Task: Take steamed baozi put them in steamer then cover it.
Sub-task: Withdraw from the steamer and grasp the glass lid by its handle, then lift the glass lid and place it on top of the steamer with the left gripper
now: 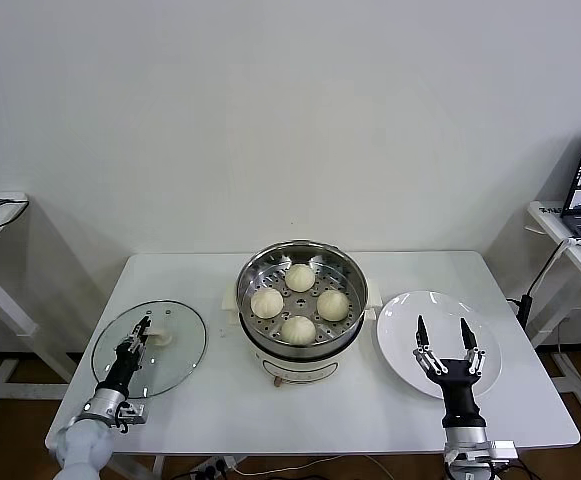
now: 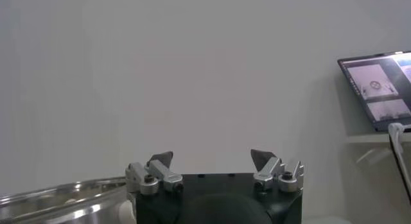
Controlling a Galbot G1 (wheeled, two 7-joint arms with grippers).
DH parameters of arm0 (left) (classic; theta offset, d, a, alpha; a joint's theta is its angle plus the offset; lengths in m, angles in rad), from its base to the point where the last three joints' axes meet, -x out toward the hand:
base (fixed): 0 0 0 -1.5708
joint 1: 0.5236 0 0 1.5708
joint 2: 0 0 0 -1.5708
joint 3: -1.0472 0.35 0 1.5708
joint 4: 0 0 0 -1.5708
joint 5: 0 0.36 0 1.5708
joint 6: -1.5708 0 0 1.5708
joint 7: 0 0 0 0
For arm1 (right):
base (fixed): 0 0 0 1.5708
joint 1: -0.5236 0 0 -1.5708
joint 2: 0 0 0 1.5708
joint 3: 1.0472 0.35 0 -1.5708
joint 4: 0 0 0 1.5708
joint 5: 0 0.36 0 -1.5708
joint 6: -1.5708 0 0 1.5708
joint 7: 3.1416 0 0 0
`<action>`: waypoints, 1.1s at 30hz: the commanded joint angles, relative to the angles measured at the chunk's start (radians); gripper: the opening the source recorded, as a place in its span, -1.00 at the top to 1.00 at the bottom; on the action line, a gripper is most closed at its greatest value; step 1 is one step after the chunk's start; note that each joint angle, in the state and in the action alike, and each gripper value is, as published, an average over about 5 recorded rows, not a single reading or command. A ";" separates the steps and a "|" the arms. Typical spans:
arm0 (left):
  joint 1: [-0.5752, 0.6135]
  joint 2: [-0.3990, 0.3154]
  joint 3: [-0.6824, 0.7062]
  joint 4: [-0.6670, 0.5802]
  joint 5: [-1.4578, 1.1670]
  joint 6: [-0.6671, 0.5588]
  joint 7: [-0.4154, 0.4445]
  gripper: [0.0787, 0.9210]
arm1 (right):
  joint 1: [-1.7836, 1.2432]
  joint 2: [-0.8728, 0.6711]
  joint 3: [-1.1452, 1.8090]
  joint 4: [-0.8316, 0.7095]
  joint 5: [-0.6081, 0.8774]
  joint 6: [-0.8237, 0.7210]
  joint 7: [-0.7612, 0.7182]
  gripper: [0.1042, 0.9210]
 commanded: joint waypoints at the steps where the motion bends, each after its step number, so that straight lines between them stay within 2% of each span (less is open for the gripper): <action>1: 0.030 -0.003 0.001 -0.117 -0.016 0.006 -0.001 0.63 | 0.008 0.000 -0.002 -0.007 0.002 0.002 0.002 -0.76; 3: 0.043 -0.003 0.000 -0.158 -0.026 0.012 0.001 0.72 | 0.010 0.001 -0.004 -0.008 0.002 0.001 0.002 -0.76; 9: 0.112 0.013 -0.024 -0.356 -0.118 0.050 0.051 0.74 | 0.011 0.000 -0.006 -0.003 0.002 0.001 0.004 -0.76; 12: 0.158 0.038 -0.033 -0.488 -0.225 0.124 0.126 0.74 | 0.011 0.001 -0.007 0.003 0.002 -0.001 0.004 -0.76; 16: 0.245 0.091 0.010 -0.660 -0.394 0.291 0.269 0.74 | 0.014 0.000 -0.008 0.003 0.001 -0.002 0.004 -0.76; 20: 0.306 0.149 0.094 -0.815 -0.449 0.420 0.395 0.74 | 0.017 0.000 -0.008 0.000 0.002 -0.002 0.003 -0.76; 24: 0.304 0.211 0.213 -0.914 -0.448 0.550 0.481 0.74 | 0.020 0.001 -0.008 -0.002 0.003 -0.002 0.003 -0.76; 28: 0.255 0.246 0.378 -0.955 -0.434 0.684 0.541 0.74 | 0.023 0.005 -0.008 -0.002 0.002 -0.001 0.002 -0.76; 33: 0.155 0.255 0.568 -0.957 -0.360 0.800 0.590 0.74 | 0.023 0.013 -0.003 -0.002 -0.003 0.000 0.001 -0.76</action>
